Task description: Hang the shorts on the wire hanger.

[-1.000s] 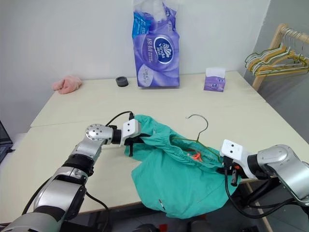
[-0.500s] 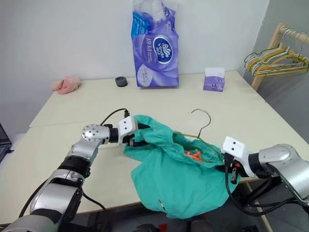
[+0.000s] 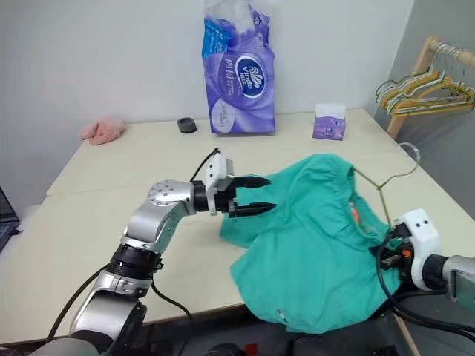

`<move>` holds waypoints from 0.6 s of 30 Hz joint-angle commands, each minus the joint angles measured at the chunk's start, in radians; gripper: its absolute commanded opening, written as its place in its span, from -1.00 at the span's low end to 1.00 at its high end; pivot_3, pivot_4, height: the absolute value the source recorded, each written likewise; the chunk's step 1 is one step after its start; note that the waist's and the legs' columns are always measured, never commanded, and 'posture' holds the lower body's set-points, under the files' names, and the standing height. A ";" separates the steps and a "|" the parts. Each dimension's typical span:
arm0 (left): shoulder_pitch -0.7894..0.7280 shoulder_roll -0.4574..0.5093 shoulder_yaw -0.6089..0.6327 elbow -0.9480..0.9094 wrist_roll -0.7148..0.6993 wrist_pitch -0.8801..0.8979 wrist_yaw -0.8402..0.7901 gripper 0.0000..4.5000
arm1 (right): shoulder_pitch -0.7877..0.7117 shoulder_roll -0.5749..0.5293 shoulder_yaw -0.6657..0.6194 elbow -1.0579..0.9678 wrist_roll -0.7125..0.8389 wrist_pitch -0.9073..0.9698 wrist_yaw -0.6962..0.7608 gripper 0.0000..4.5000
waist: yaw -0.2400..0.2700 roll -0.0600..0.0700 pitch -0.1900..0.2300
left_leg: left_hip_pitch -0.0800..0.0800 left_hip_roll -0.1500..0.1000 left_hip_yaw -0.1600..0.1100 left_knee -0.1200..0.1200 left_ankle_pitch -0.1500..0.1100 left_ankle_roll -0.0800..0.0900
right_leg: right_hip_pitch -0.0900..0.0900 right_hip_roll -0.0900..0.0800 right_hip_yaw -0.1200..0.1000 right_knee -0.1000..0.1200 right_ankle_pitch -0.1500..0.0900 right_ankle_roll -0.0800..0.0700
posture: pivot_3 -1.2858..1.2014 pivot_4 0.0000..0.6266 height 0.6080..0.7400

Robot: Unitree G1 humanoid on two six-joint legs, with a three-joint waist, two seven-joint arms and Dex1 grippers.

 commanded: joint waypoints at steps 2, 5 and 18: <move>-0.086 -0.046 -0.035 -0.098 -0.083 0.092 -0.041 0.47 | 0.004 -0.055 -0.172 0.014 0.093 0.087 -0.092 -1.00 | -0.019 0.000 0.004 | 0.000 0.000 0.000 0.000 0.000 0.001 | 0.000 0.001 0.000 0.000 -0.001 0.001 | -0.27 -0.68 1.00; -0.132 -0.105 -0.065 -0.081 -0.083 0.065 -0.050 0.47 | -0.040 -0.121 -0.257 0.097 0.144 0.087 -0.183 -1.00 | -0.051 0.003 0.012 | 0.001 0.001 0.003 0.000 -0.001 0.002 | 0.001 0.002 0.003 0.000 -0.004 0.005 | -0.28 -0.65 1.00; -0.220 -0.272 -0.075 -0.082 -0.091 0.097 0.040 0.47 | -0.459 -0.491 -0.240 0.743 0.155 0.085 -0.528 -1.00 | -0.144 0.009 0.059 | 0.003 -0.002 0.032 0.000 -0.011 0.019 | 0.001 0.004 0.030 -0.003 -0.007 0.021 | -0.27 -0.48 1.00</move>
